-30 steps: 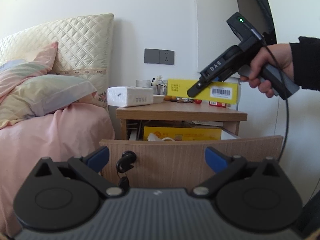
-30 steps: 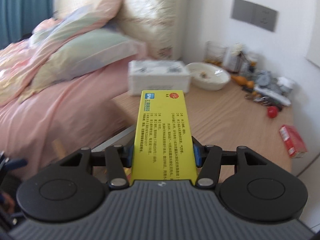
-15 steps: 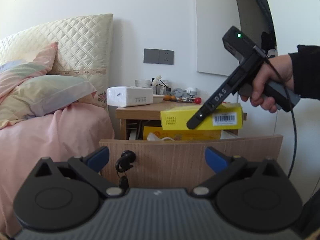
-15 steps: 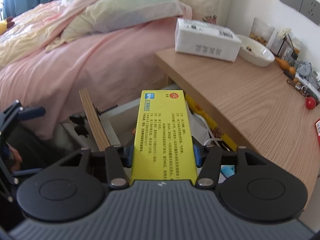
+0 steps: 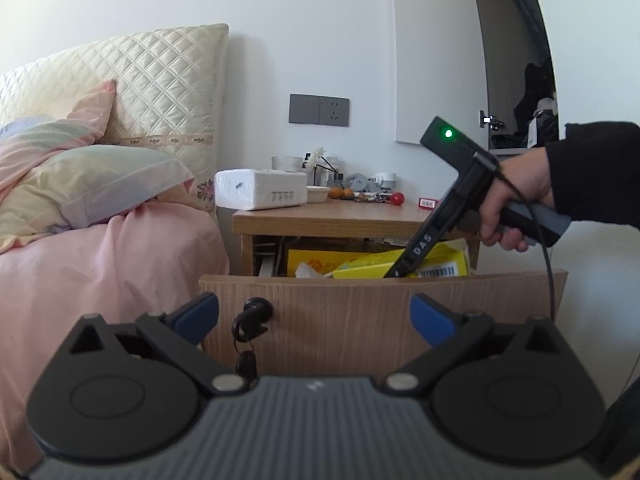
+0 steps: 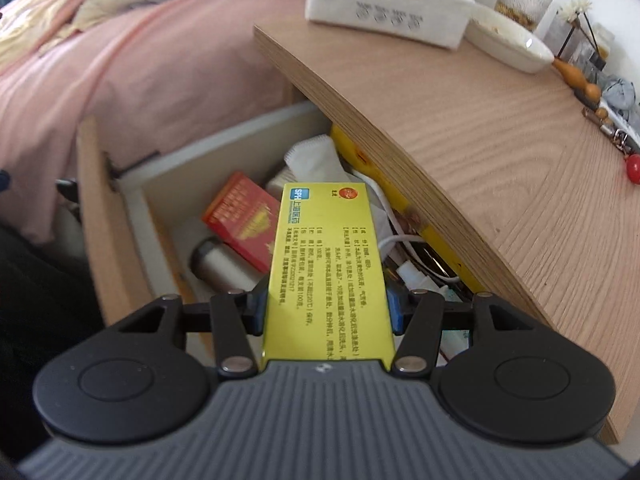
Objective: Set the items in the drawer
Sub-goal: 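Carry the yellow box down into the open drawer and open the right tool, then withdraw the open right tool up out of the drawer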
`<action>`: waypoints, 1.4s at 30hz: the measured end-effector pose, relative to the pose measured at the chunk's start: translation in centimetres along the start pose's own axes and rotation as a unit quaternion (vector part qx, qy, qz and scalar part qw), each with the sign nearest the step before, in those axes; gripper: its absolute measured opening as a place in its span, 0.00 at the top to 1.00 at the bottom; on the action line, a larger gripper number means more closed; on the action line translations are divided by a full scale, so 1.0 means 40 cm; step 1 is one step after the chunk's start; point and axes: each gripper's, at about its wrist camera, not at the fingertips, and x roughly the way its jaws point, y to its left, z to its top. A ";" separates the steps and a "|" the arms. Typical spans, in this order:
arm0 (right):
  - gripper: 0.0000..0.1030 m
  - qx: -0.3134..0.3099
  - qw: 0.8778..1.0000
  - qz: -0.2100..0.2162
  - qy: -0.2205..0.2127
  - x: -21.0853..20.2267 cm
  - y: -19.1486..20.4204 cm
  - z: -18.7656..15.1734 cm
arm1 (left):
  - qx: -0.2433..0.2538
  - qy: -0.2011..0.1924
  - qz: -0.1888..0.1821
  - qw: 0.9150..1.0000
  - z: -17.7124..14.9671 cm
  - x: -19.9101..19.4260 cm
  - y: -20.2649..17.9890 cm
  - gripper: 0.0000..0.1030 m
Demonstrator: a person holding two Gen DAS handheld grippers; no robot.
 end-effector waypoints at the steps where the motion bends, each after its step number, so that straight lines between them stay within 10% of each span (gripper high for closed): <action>1: 0.46 -0.002 1.000 0.000 0.005 0.010 -0.004 0.000 | -0.001 0.000 0.000 1.000 0.000 0.001 0.001 0.00; 18: 0.43 0.009 0.997 0.017 0.069 0.077 -0.053 -0.032 | -0.005 0.004 -0.005 1.000 0.002 0.001 0.007 0.00; 24: 0.28 0.040 0.997 0.028 0.065 0.042 -0.064 -0.052 | -0.004 0.004 -0.006 1.000 -0.001 0.002 0.003 0.00; 34: 0.16 0.085 0.995 0.039 0.024 -0.082 -0.060 -0.083 | 0.000 0.005 -0.009 1.000 -0.004 0.000 -0.004 0.00; 42: 0.16 0.124 0.986 -0.070 -0.082 -0.231 0.002 -0.106 | 0.003 0.006 -0.013 1.000 -0.005 0.000 -0.008 0.00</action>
